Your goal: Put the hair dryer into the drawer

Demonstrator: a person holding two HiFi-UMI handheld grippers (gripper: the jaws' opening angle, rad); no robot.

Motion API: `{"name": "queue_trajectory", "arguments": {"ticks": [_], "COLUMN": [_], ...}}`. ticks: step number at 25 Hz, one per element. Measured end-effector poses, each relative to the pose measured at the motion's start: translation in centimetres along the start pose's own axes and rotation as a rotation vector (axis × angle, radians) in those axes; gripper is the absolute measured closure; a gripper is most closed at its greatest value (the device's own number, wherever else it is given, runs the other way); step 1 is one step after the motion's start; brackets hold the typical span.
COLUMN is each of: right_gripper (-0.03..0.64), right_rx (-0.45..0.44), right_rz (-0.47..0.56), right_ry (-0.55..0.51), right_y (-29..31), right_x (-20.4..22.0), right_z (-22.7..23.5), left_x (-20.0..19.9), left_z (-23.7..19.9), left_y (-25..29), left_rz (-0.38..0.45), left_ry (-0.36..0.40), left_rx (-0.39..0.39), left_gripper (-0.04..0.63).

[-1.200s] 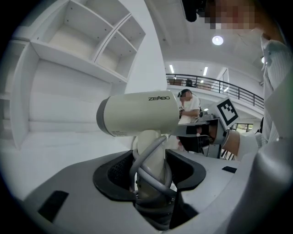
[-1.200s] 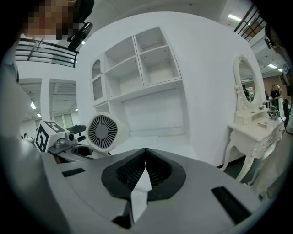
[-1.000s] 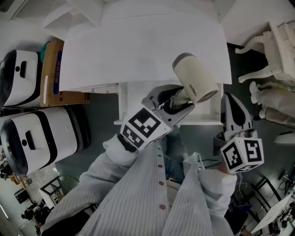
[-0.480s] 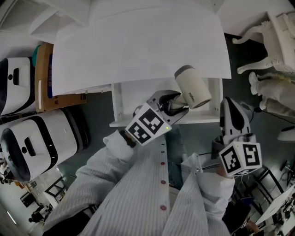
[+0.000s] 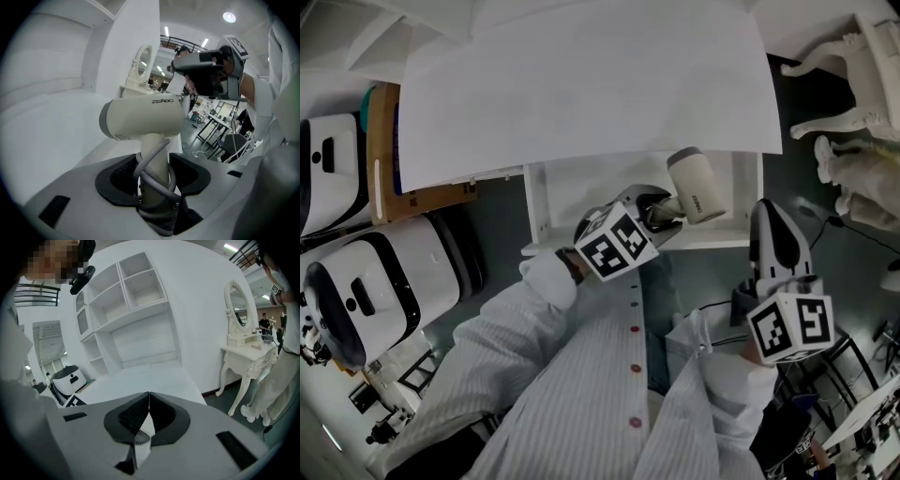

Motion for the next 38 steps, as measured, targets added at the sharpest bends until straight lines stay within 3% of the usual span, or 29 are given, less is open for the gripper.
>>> {"name": "queue_trajectory", "arguments": {"ticks": [4,14,20,28,38], "right_gripper": [0.606,0.606,0.606,0.605,0.606], "right_rx": [-0.004,-0.034,-0.045,-0.048,-0.037], "right_rz": [-0.026,-0.091,-0.117,-0.142,-0.161], "right_ry": [0.013,0.026,0.034,0.051,0.064], "right_y": [0.6,2.6,3.1,3.0,2.8], "right_x": [1.1,3.2,4.3,5.6,6.6], "right_z": [0.2,0.1,-0.3,-0.5,-0.3], "left_x": [1.9,6.4,8.4,9.8,10.9], "left_z": [-0.2,-1.5,-2.3,-2.3,-1.9], "left_y": [1.7,4.6,5.5,6.3,7.2], "left_rz": [-0.082,-0.227,-0.276,-0.326,-0.36], "left_ry": [0.039,0.044,0.042,0.117,0.143], "left_rx": [0.03,0.06,0.058,0.047,0.044], "left_gripper": [0.373,0.373,0.373,0.373,0.373]}}
Point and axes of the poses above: the fingertips, and each gripper's own axes: y forward along the fingers, z to its right, x out of its underside, the point moved 7 cm from there along -y, backward along the fingers, and after that the axes turned 9 degrees about y, right-handed, at the moved point
